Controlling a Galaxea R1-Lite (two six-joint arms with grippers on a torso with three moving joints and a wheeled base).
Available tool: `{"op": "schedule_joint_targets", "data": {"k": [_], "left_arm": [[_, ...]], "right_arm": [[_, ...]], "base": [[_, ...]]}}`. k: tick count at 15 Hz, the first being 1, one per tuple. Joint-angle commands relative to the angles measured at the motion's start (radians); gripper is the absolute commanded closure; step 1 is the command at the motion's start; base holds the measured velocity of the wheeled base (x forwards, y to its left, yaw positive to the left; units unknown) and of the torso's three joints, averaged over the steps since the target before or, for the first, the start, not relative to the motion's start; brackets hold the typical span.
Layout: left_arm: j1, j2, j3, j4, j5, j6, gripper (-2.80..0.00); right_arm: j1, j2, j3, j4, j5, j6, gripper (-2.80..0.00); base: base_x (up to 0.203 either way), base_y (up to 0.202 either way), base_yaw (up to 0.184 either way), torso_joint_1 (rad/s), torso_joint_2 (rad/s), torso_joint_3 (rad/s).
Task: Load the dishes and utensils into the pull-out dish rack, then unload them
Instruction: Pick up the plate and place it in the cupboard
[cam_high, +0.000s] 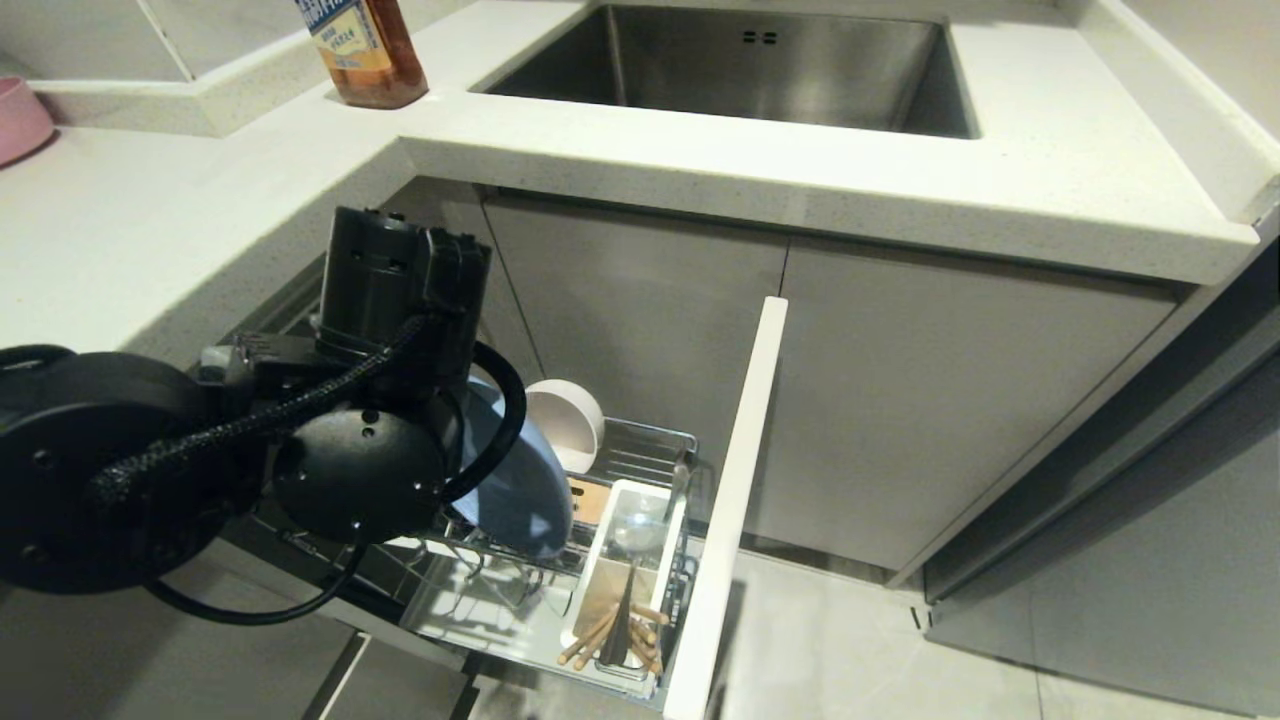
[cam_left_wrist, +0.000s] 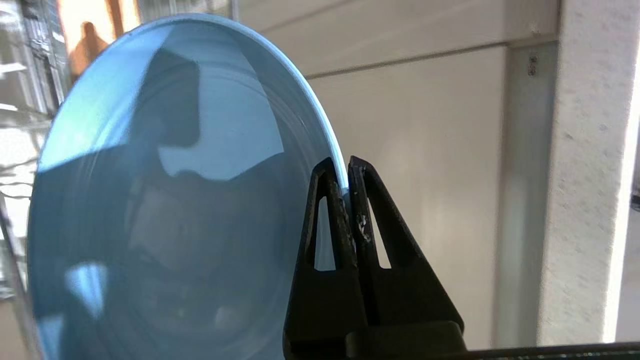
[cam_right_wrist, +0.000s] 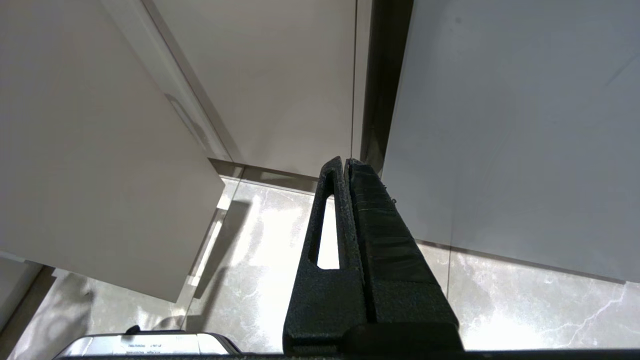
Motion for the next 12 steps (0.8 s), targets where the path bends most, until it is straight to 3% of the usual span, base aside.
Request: {"op": "schedule_joint_targets", "data": {"k": [1,12], "left_arm": [[0.006,-0.003,0.019,-0.003,0.001,-0.009,0.00],[0.049,0.018,0.054,-0.002,-0.017,-0.026,0.00]], "right_arm": [[0.000,0.000,0.000,0.000,0.000,0.001,0.00],[0.000,0.000,0.000,0.000,0.000,0.001,0.00]], "base": [[0.000,0.000,0.000,0.000,0.00,0.000],[0.000,0.000,0.000,0.000,0.00,0.000]]}}
